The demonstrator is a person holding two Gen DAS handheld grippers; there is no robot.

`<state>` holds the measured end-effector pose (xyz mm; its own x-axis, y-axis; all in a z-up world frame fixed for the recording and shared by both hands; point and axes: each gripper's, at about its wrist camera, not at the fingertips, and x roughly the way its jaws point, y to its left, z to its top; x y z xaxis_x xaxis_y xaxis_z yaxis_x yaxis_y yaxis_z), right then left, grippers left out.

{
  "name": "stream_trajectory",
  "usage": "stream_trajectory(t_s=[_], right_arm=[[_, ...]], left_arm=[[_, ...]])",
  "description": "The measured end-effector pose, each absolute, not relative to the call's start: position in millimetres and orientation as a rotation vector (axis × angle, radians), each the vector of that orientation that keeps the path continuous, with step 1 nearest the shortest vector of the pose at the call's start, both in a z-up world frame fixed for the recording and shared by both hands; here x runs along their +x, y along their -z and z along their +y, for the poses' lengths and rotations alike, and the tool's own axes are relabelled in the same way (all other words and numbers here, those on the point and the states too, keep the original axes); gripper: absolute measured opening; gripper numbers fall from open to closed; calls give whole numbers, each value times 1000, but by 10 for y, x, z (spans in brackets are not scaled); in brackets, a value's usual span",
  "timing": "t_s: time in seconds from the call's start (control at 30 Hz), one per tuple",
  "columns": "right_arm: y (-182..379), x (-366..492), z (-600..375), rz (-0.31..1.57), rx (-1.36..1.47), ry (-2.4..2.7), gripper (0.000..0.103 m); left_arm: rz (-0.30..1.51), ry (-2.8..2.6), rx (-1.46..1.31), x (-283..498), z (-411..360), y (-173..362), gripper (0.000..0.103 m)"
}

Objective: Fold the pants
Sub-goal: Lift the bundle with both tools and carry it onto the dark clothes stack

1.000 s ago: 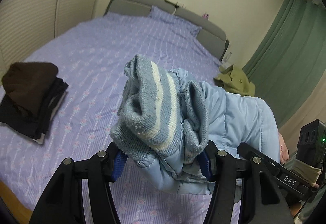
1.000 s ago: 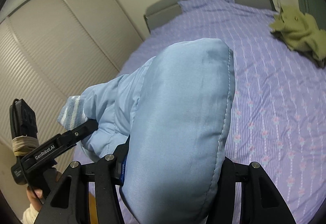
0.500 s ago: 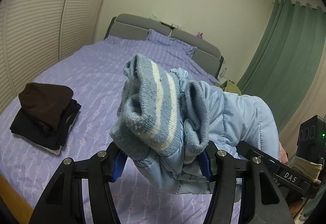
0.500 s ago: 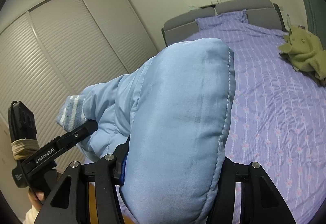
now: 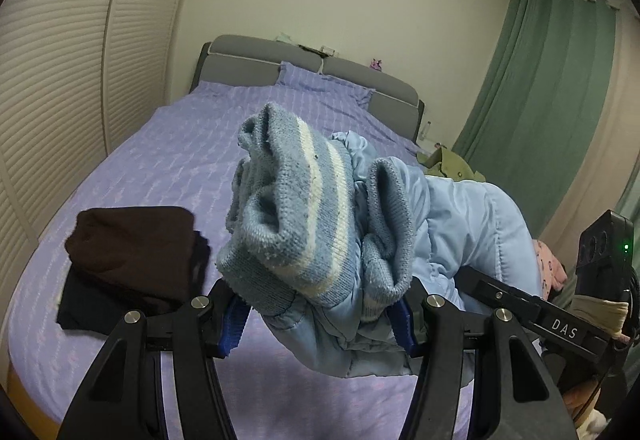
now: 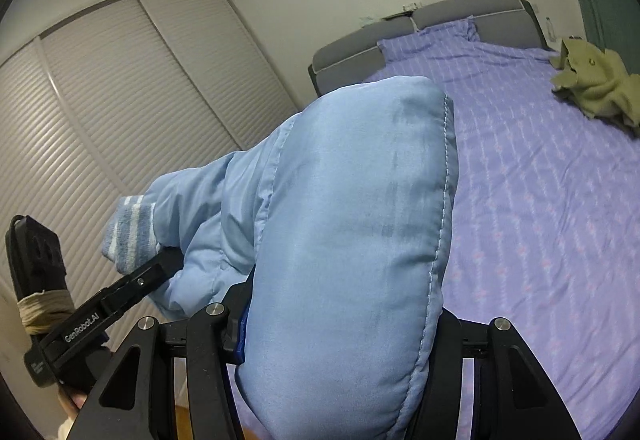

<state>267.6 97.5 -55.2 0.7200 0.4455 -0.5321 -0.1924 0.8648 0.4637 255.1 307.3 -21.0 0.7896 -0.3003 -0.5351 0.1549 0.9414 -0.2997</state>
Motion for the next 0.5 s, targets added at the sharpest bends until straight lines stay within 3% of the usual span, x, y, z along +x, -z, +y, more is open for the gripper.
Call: stream_trajectory(t_s=[0.5], right_arm=[[873, 3245, 2603, 845, 267, -491, 54]], left_arm=[[721, 110, -432, 2737, 4786, 751, 58]])
